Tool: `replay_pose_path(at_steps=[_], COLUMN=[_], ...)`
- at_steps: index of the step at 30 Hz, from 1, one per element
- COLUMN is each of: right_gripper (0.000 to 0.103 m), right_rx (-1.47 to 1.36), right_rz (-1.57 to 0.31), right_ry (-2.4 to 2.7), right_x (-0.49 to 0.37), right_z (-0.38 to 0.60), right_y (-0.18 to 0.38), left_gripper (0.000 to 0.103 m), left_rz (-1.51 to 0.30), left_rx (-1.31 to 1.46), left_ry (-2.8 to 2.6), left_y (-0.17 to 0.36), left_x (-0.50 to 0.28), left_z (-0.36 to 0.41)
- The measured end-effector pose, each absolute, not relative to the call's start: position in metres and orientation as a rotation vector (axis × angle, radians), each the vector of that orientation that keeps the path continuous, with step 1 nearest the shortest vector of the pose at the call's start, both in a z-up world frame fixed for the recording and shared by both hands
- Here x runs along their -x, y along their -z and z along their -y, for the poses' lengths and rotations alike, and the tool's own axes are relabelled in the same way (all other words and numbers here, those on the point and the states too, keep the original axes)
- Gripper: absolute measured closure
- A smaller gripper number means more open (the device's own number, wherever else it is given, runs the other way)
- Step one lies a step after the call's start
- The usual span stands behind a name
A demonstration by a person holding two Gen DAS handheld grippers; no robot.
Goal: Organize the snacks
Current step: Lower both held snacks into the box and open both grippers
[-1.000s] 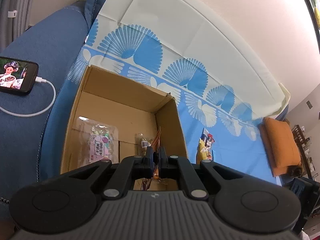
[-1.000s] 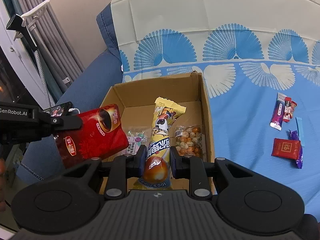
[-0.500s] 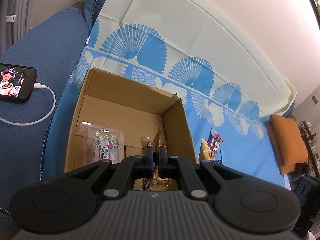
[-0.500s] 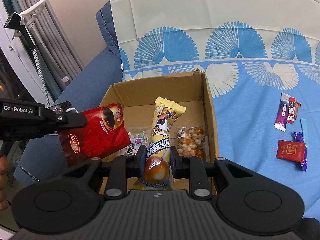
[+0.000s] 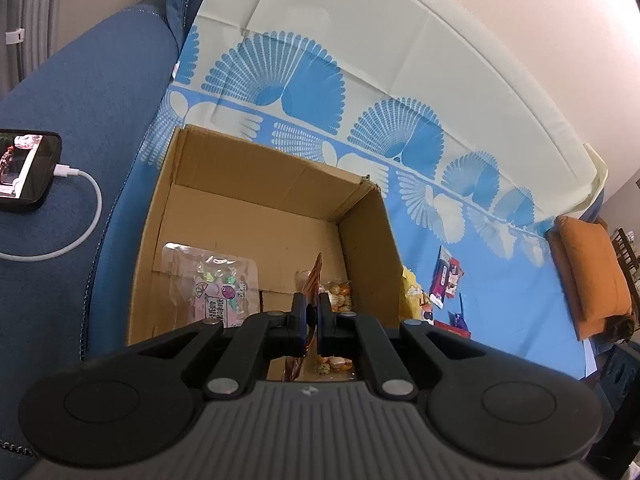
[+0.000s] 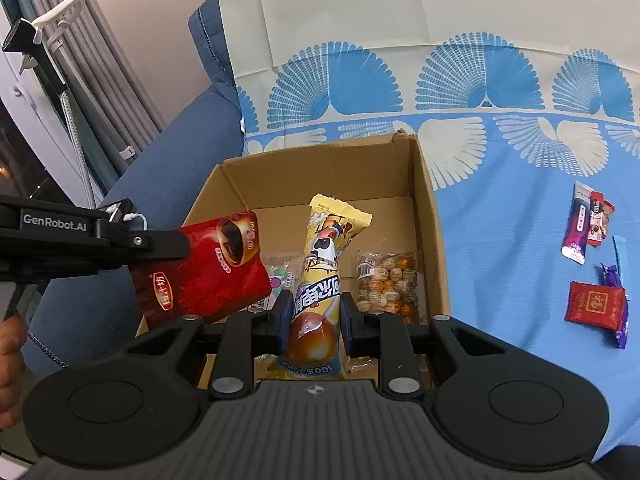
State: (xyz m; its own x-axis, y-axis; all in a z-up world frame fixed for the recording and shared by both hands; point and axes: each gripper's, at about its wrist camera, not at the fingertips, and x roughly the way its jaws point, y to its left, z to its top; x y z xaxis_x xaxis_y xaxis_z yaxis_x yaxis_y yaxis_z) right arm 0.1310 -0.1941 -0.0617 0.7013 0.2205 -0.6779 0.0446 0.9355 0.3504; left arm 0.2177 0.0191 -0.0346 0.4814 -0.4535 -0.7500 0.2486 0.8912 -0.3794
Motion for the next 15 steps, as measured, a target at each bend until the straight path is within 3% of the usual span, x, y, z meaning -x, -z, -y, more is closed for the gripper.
replay_pose_path(at_steps=[15], right_gripper=[0.076], right_rx=[-0.357], right_rz=[-0.825], right_ry=[-0.088], right_x=[-0.155], right_z=[0.193], right_y=[0.079], left_gripper=[0.098], left_rz=[-1.034], left_rx=[0.219], left_ry=[0.419], left_y=[0.06], left_x=[-0.238], left_z=[-0.013])
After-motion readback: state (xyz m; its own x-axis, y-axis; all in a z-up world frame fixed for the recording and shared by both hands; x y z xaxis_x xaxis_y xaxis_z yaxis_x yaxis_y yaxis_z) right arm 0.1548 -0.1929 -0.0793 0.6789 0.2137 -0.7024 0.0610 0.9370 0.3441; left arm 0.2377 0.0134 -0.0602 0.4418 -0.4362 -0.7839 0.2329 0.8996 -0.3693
